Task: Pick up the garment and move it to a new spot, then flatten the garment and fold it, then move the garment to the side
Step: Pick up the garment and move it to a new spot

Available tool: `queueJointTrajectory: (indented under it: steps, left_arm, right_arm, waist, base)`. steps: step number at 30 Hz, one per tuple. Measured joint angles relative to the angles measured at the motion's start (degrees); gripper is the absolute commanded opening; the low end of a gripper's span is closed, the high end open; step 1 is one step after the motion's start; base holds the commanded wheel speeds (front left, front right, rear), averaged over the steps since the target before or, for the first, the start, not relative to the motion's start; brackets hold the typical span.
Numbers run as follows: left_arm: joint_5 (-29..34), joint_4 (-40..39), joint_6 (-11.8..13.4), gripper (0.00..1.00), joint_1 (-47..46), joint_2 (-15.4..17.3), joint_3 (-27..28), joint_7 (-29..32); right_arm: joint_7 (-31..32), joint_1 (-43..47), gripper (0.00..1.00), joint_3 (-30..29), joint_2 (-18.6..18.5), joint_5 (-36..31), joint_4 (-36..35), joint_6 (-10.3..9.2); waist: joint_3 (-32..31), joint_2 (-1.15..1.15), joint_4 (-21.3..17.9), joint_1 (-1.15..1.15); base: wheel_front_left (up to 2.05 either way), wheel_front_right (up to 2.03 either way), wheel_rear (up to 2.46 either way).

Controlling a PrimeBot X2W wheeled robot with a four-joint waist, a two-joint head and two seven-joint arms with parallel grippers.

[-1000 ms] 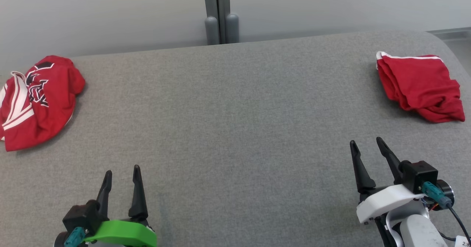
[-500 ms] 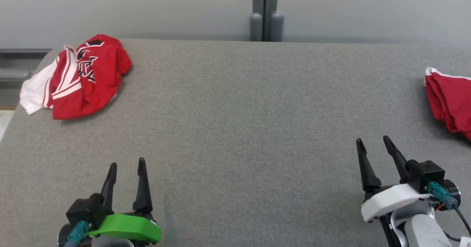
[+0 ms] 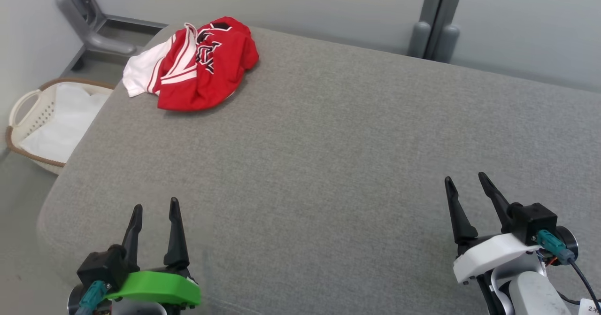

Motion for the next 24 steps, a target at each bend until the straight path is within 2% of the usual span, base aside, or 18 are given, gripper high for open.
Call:
queueJointTrajectory:
  steps: [6, 13, 16, 20, 24]
  left_arm:
    - [-0.1, -0.3, 0.1, 1.0, 0.0, 0.0, 0.3, 0.0]
    - [0.2, -1.9, 0.5, 1.0, -0.7, 0.0, 2.1, 0.0]
    - [2.1, -2.9, 0.5, 1.0, -3.3, 0.1, 4.4, 0.0]
    - [3.4, -3.7, -0.4, 1.0, -9.4, 2.7, 8.1, 0.0]
    - [3.3, -1.6, -1.1, 1.0, -18.1, 6.6, 11.5, 0.0]
  right_arm:
    - [0.0, -0.4, 1.0, 0.4, 0.0, -0.1, 0.0, 0.0]
    - [0.0, -1.9, 1.0, 0.8, 0.0, -1.3, -0.9, 0.0]
    - [0.0, -2.8, 1.0, 0.8, 0.0, -2.3, -1.4, 0.0]
    - [0.0, -4.4, 1.0, 0.9, 0.0, -3.7, -2.2, 0.0]
    - [0.0, -6.3, 1.0, 1.5, 0.0, -5.8, -3.0, 0.0]
  waist:
    - [0.4, 0.0, 2.3, 0.0]
    - [2.2, 0.0, 1.7, 0.0]
    - [3.3, 0.0, 1.2, 0.0]
    - [5.1, 0.0, 0.1, 0.0]
    - [7.1, 0.0, -1.5, 0.0]
  base:
    - [0.0, 0.0, 0.0]
    - [0.0, 0.0, 0.0]
    - [0.0, 0.0, 0.0]
    - [0.0, 0.0, 0.0]
    - [0.0, 0.0, 0.0]
